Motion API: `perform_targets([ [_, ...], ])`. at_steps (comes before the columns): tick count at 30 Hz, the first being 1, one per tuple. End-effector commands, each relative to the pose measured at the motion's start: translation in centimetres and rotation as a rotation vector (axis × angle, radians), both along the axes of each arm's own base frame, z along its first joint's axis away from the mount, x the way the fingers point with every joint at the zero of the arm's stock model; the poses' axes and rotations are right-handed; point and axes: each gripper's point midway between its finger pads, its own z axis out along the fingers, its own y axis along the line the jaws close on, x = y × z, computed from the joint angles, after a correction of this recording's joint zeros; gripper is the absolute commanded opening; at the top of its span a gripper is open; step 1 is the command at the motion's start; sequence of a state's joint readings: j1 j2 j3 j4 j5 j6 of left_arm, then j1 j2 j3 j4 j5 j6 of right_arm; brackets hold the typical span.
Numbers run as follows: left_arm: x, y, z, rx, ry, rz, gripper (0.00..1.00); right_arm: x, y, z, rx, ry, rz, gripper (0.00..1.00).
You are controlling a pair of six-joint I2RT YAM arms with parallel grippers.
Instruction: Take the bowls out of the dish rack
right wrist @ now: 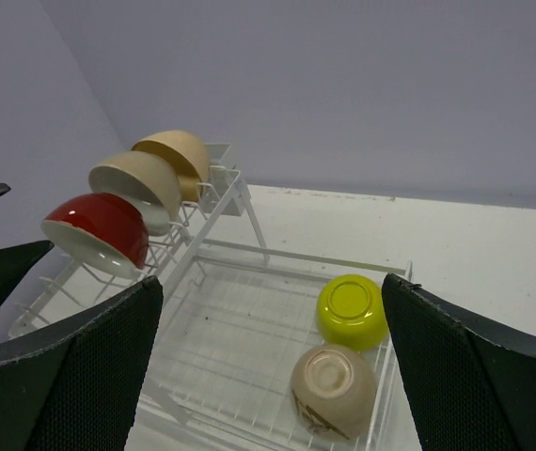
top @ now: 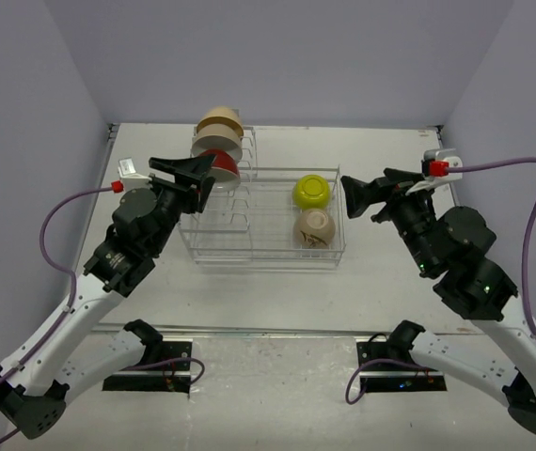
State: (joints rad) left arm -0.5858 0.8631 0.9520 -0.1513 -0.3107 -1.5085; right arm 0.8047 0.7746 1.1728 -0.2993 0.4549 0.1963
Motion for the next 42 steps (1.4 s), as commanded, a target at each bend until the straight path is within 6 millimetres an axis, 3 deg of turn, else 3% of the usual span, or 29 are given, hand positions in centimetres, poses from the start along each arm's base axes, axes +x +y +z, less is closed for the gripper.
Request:
perform_targets([
  [1, -0.1, 1.2, 1.6, 0.014, -0.037, 0.059, 0.72, -0.3, -0.8, 1.2, 0.031, -0.040, -0.021, 0.99],
  [13, 1.0, 1.3, -1.1, 0.026, 0.012, 0.101, 0.70, -0.5, -1.0, 0.9, 0.030, -0.037, -0.022, 0.99],
  [20, 1.8, 0.2, -2.5, 0.011, 0.033, 0.101, 0.68, -0.5, -1.4, 0.4, 0.021, -0.037, -0.034, 0.99],
  [28, 2.0, -0.3, -2.7, 0.010, 0.026, 0.129, 0.68, -0.7, -1.7, -0.1, 0.007, -0.040, -0.038, 0.99],
  [42, 2.0, 0.7, -2.6, 0.032, 0.020, 0.204, 0.61, -0.9, -1.7, -0.2, 0.007, -0.043, -0.027, 0.99],
])
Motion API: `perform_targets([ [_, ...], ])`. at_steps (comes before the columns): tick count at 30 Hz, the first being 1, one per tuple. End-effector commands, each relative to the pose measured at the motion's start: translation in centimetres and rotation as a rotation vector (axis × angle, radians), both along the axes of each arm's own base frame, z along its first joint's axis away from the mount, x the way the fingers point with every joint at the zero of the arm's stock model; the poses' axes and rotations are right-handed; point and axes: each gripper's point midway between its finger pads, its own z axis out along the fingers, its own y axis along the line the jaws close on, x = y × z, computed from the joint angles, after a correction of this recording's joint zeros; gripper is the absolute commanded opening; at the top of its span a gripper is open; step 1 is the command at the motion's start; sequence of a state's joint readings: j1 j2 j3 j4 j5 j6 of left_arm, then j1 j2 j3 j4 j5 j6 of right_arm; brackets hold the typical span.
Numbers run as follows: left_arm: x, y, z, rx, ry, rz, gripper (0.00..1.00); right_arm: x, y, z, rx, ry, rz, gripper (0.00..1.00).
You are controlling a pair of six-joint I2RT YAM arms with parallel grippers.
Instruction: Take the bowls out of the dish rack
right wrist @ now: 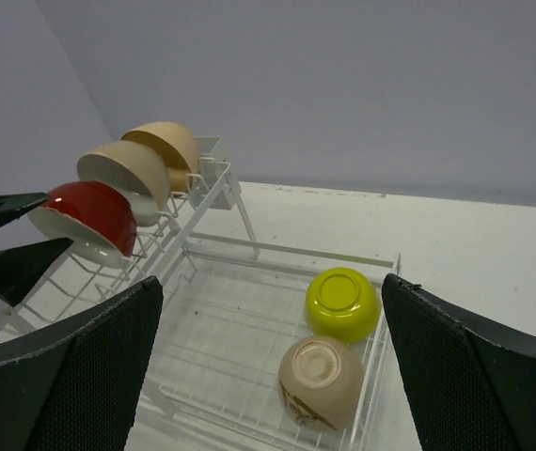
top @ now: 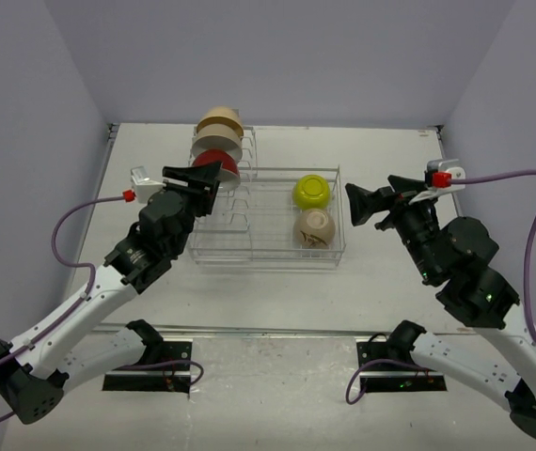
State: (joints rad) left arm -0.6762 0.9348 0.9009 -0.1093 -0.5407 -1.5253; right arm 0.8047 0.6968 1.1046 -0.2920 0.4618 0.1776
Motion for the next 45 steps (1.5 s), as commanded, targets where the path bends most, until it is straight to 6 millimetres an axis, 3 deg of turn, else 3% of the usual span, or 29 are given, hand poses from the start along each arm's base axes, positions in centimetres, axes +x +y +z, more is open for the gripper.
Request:
perform_targets([
  [1, 0.2, 0.9, 1.1, -0.014, -0.038, 0.065, 0.61, 0.0, -0.5, 0.7, 0.011, -0.027, -0.019, 0.99],
  [23, 0.1, 2.6, 1.5, -0.093, -0.111, 0.195, 0.61, -0.1, -0.8, 0.1, -0.021, -0.033, -0.025, 0.99],
  [32, 0.6, 2.1, 2.5, -0.092, -0.135, 0.194, 0.60, 0.3, -1.4, 0.1, -0.031, -0.026, -0.068, 0.99],
  [45, 1.2, 1.9, 2.9, -0.085, -0.144, 0.210, 0.44, 0.6, -1.8, -0.3, -0.042, -0.020, -0.098, 0.99],
])
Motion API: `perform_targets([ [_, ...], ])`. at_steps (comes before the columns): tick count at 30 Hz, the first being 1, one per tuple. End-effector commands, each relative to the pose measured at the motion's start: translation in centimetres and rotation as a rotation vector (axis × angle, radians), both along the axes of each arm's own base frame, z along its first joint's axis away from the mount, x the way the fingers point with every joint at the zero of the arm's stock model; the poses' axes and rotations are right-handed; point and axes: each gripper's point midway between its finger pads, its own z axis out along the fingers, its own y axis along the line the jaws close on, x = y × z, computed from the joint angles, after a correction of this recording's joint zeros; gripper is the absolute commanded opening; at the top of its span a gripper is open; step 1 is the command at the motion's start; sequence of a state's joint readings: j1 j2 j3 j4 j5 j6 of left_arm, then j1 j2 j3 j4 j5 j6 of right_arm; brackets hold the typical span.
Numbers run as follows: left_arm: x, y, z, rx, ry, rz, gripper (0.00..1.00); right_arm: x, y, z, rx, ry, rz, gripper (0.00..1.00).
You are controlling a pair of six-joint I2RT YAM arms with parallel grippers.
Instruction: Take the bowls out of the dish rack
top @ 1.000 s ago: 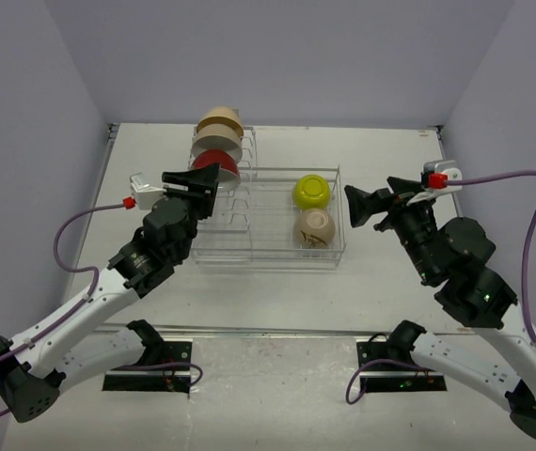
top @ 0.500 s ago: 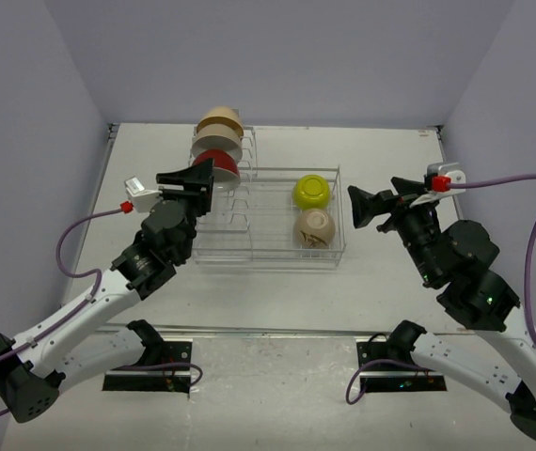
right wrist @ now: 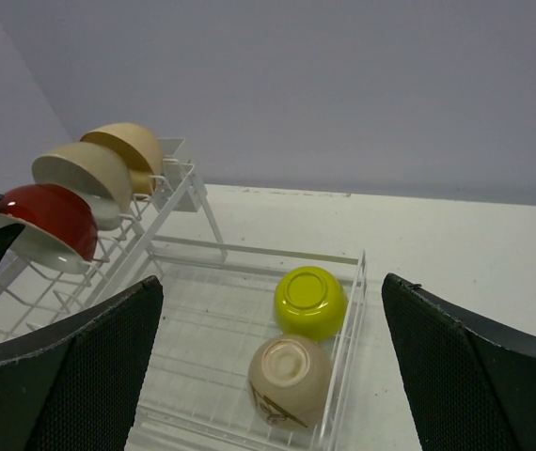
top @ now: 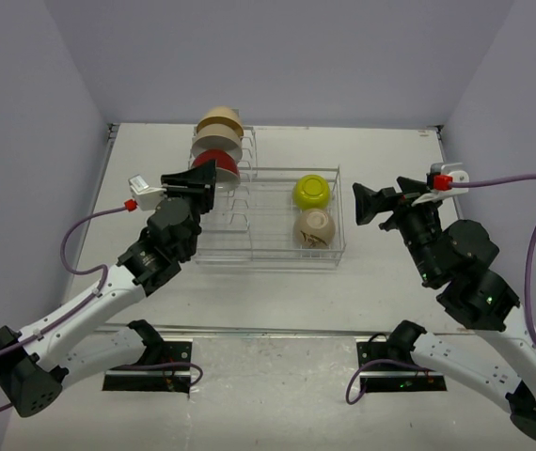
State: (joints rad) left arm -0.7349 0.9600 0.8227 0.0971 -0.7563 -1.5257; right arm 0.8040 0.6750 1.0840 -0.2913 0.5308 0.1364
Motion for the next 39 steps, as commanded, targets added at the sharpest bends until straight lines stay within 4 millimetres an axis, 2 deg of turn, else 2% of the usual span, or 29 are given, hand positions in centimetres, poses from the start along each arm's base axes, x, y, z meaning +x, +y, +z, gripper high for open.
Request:
perform_targets([
  [1, 0.2, 0.8, 2.6, -0.031, -0.055, 0.054, 0.42, 0.4, -0.3, 0.4, -0.008, -0.015, -0.025, 0.99],
  [7, 0.3, 1.1, 2.8, -0.024, -0.057, 0.072, 0.39, 0.2, -0.5, 0.5, -0.011, -0.024, -0.026, 0.99],
  [14, 0.5, 1.1, 2.8, -0.019, -0.055, 0.080, 0.29, 0.2, -0.6, 0.3, -0.020, -0.022, -0.025, 0.99],
  [18, 0.6, 1.1, 2.7, -0.006, -0.055, 0.084, 0.28, 0.1, -0.6, 0.1, -0.027, -0.023, -0.024, 0.99],
  [22, 0.7, 1.0, 2.3, -0.006, -0.052, 0.084, 0.22, 0.1, -0.5, 0.1, -0.027, -0.024, -0.015, 0.99],
  [24, 0.7, 1.0, 2.3, -0.005, -0.053, 0.086, 0.14, 0.1, -0.4, 0.0, -0.031, -0.022, -0.012, 0.99],
  [28, 0.8, 0.9, 2.3, 0.001, -0.059, 0.085, 0.10, 0.2, -0.3, -0.3, -0.040, -0.018, -0.012, 0.99],
  [31, 0.8, 0.9, 2.4, 0.001, -0.059, 0.085, 0.00, 0.2, -0.2, -0.4, -0.040, -0.017, -0.006, 0.99],
  [39, 0.6, 0.9, 2.2, 0.001, -0.085, 0.077, 0.00, 0.1, -0.4, -0.6, -0.053, -0.020, -0.010, 0.99],
])
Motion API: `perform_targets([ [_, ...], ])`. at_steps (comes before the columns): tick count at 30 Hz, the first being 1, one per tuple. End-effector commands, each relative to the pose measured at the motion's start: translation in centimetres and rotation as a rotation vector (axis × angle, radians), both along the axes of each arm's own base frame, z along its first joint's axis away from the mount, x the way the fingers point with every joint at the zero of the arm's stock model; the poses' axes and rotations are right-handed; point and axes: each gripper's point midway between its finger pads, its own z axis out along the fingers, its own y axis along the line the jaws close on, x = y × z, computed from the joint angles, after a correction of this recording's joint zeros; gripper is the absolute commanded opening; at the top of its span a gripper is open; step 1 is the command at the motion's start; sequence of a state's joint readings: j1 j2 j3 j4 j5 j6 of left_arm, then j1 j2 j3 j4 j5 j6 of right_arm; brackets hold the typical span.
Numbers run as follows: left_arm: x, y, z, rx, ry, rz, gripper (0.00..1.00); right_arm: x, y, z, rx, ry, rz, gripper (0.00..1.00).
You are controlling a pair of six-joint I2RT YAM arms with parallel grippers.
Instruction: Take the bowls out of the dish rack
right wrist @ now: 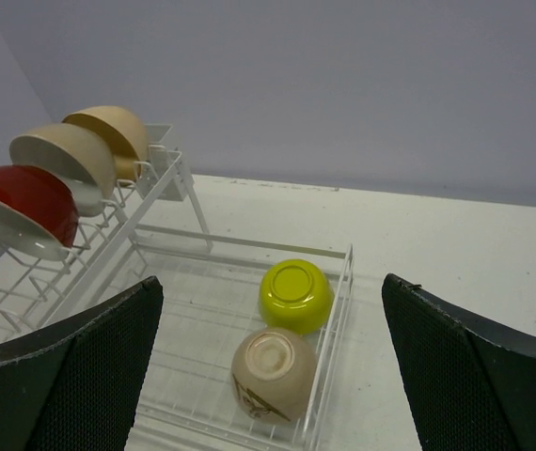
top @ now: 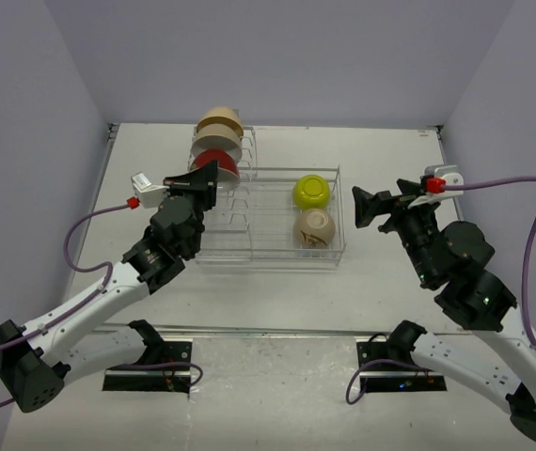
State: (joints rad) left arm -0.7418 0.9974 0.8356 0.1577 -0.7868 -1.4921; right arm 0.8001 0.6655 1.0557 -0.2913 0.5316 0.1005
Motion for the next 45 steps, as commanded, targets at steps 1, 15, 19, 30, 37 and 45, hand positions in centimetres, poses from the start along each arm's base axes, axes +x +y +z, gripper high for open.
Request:
perform_targets([
  [1, -0.1, 1.2, 1.6, -0.013, -0.070, 0.050, 0.00, 0.0, -0.2, 0.4, -0.008, -0.023, -0.001, 0.99],
  [15, -2.8, 2.3, 2.3, 0.034, -0.315, 0.017, 0.00, 0.5, 0.4, -1.0, -0.055, -0.003, 0.006, 0.99],
  [19, -3.3, 2.6, 2.4, 0.039, -0.362, 0.021, 0.00, 0.6, 0.5, -1.4, -0.071, 0.003, 0.004, 0.99],
  [30, -3.8, 0.6, 5.3, 0.054, -0.496, -0.056, 0.00, 1.1, 1.1, -2.2, -0.093, 0.024, 0.011, 0.99],
  [37, -4.6, 0.2, 8.8, 0.076, -0.581, -0.072, 0.00, 1.2, 1.2, -2.0, -0.093, 0.025, 0.011, 0.99],
  [45, -5.7, -0.2, 11.4, 0.100, -0.630, -0.108, 0.00, 1.2, 1.1, -1.4, -0.081, 0.016, 0.007, 0.99],
])
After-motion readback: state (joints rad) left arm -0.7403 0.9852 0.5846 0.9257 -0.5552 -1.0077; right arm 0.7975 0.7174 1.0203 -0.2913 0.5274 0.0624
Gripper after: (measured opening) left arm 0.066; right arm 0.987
